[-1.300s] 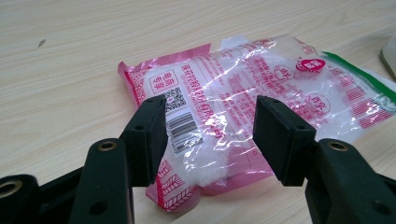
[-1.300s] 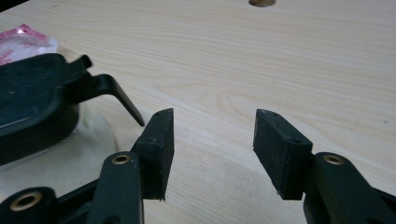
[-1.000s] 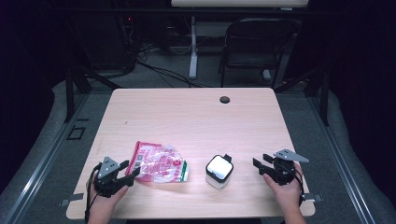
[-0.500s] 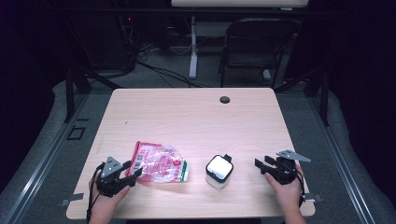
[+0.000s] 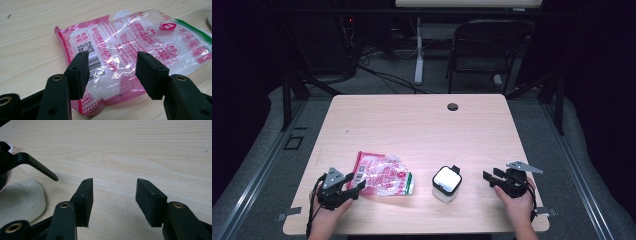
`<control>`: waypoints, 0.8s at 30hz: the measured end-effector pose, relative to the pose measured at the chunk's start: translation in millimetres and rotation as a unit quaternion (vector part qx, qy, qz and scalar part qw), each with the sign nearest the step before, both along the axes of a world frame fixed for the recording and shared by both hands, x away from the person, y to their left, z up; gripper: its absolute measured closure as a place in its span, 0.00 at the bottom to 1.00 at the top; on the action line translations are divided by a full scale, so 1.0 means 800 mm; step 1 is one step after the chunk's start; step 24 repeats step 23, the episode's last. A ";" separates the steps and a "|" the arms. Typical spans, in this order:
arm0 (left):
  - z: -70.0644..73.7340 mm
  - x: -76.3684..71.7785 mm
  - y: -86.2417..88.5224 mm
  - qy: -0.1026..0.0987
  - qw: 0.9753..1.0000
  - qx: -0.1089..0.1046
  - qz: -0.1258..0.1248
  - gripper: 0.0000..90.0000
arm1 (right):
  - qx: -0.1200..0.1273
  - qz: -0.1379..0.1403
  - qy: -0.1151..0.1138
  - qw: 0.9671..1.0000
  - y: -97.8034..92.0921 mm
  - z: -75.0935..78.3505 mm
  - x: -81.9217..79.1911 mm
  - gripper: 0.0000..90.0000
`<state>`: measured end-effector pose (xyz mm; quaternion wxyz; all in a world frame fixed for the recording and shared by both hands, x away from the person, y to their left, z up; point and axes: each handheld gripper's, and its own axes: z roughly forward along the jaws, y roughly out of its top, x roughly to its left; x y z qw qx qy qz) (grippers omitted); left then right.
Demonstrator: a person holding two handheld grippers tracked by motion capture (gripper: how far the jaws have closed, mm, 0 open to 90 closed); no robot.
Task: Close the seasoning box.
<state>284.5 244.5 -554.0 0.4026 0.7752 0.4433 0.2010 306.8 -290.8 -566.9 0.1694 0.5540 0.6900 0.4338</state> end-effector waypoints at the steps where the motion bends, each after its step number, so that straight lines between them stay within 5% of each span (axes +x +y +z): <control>1: 0.000 0.000 0.000 0.000 1.000 0.001 -0.001 0.49 | 0.000 0.001 0.001 1.000 0.001 -0.001 0.000 0.54; 24: -0.003 0.004 0.002 0.006 1.000 0.001 0.001 0.49 | 0.000 0.007 0.009 1.000 0.006 -0.005 0.003 0.54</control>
